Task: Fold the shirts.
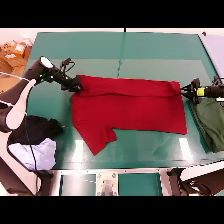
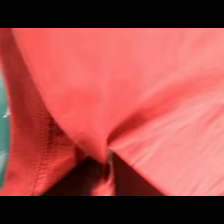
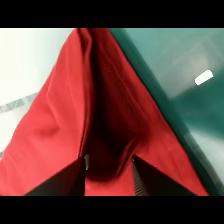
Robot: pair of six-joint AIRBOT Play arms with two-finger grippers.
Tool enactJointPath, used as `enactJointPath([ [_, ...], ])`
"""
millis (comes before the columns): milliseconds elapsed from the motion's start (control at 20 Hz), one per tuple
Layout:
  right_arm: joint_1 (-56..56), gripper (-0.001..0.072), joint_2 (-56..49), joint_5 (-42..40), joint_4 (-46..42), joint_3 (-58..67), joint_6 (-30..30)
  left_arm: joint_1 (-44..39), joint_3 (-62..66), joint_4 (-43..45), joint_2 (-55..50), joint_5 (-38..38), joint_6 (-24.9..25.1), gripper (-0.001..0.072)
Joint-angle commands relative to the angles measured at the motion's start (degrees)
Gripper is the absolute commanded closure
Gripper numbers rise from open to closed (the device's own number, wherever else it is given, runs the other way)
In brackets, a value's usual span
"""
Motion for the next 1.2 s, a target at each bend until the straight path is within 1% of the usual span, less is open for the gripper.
enactJointPath([
  [0,-2.5,0.0386,0.1,5.8,-1.1,2.7,0.0,0.2,1.3,-2.0,0.2,-5.5,-0.4,0.0065],
  [50,-4.1,0.0520,0.4,9.0,-2.4,4.8,0.7,1.0,3.0,-2.1,0.2,-10.7,-0.4,0.0062],
  [100,-5.6,0.0587,1.0,11.7,-3.9,6.1,1.9,2.0,4.6,-2.1,0.2,-15.6,-1.0,0.0063],
  [150,-7.1,0.0607,2.3,13.9,-5.9,6.3,2.8,3.2,6.0,-2.0,0.4,-20.2,-2.1,0.0063],
  [200,-8.1,0.0688,3.7,15.4,-8.4,6.1,2.8,4.5,6.2,-2.0,0.9,-22.8,-3.4,0.0063],
  [250,-8.7,0.0690,5.7,16.4,-11.7,5.1,3.3,5.7,5.8,-2.0,1.8,-24.7,-4.2,0.0103],
  [350,-9.3,0.0690,11.4,14.4,-15.5,-0.4,4.1,6.8,3.9,-1.7,4.3,-26.0,-4.2,0.0514],
  [400,-9.6,0.0690,14.7,12.6,-15.6,-4.3,4.1,6.9,2.1,-0.9,6.0,-25.9,-4.1,0.0679],
  [550,-10.3,0.0691,26.4,8.7,-15.9,-18.6,4.1,5.8,-9.2,0.2,14.8,-23.0,-2.2,0.0683],
  [700,-13.5,0.0689,37.2,8.0,-16.8,-30.9,4.7,5.4,-28.9,0.4,28.4,-14.0,-1.8,0.0683],
  [750,-14.6,0.0592,40.2,8.1,-16.8,-34.5,4.8,5.4,-36.0,0.3,33.2,-11.0,-1.8,0.0680],
  [800,-15.1,0.0357,42.2,8.4,-16.8,-37.3,5.0,5.4,-42.2,0.4,37.4,-8.1,-1.8,0.0476],
  [850,-15.1,0.0140,43.6,8.5,-16.8,-39.9,4.9,5.4,-47.5,0.3,40.5,-5.6,-2.6,0.0174],
  [900,-14.9,0.0138,44.0,8.5,-16.8,-41.8,4.9,5.4,-52.5,0.0,43.1,-2.6,-3.3,0.0175],
  [1000,-14.9,0.0139,43.7,6.5,-16.6,-45.6,5.2,5.4,-60.5,-2.2,45.4,1.9,-2.6,0.0173],
  [1150,-14.1,0.0139,42.8,0.5,-14.6,-50.0,5.4,4.5,-70.2,-13.2,45.1,9.9,2.9,0.0173],
])
